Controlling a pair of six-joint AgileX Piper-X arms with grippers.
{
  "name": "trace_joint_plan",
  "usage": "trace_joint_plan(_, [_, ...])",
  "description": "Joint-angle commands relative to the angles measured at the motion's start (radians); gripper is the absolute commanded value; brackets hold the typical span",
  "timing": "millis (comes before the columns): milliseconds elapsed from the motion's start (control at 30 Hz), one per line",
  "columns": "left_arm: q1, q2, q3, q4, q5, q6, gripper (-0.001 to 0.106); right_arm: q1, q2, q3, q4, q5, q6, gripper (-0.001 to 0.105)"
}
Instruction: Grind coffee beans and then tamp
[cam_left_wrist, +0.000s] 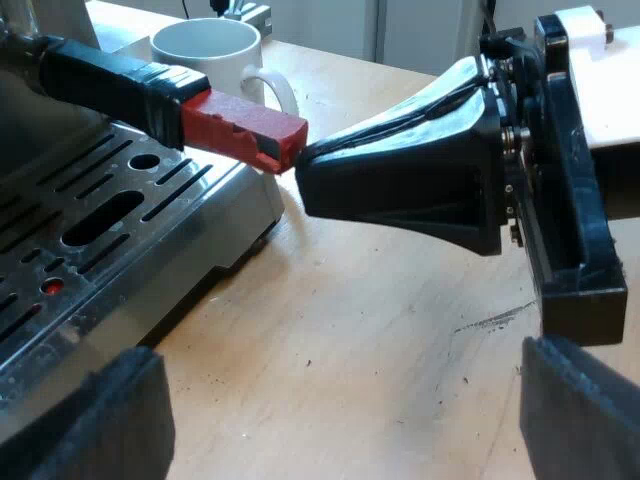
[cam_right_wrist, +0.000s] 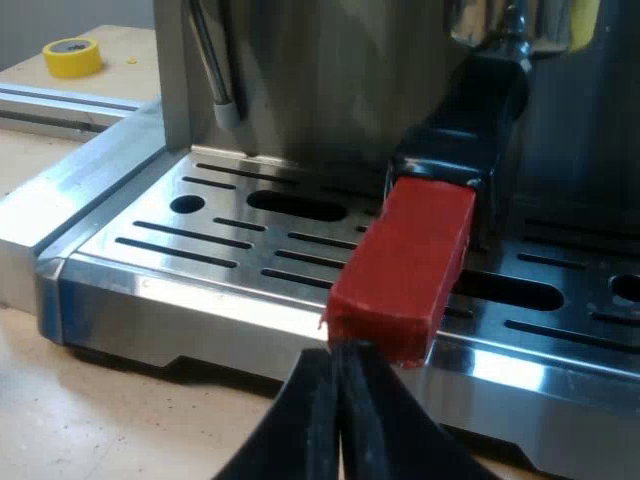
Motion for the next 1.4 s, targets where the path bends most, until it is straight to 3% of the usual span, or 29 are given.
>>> trace_joint_plan(33, [-0.007, 0.001, -0.002, -0.02, 0.006, -0.001, 0.073, -0.032, 0.0, -0.011, -0.029, 0.079, -0.012, 0.0])
trace_joint_plan(467, [-0.007, 0.001, -0.002, -0.02, 0.006, -0.001, 0.073, -0.077, 0.0, -0.011, -0.029, 0.076, -0.012, 0.0])
trace_joint_plan(733, [-0.007, 0.001, -0.002, -0.02, 0.006, -0.001, 0.073, -0.019, 0.0, -0.011, 0.01, 0.076, -0.008, 0.0])
trace_joint_plan(1067, [-0.007, 0.001, -0.002, -0.02, 0.006, -0.001, 0.073, 0.087, 0.0, -0.011, 0.198, 0.077, 0.14, 0.0])
trace_joint_plan(1200, [-0.007, 0.001, -0.002, -0.02, 0.006, -0.001, 0.073, 0.127, -0.008, -0.011, 0.198, 0.094, 0.14, 0.0])
trace_joint_plan(1333, [-0.007, 0.001, -0.002, -0.045, 0.006, -0.001, 0.073, 0.171, -0.048, -0.011, 0.198, 0.218, 0.128, 0.0])
trace_joint_plan(1400, [-0.007, 0.001, -0.005, -0.095, 0.006, -0.036, 0.073, 0.188, -0.089, -0.011, 0.206, 0.224, 0.075, 0.0])
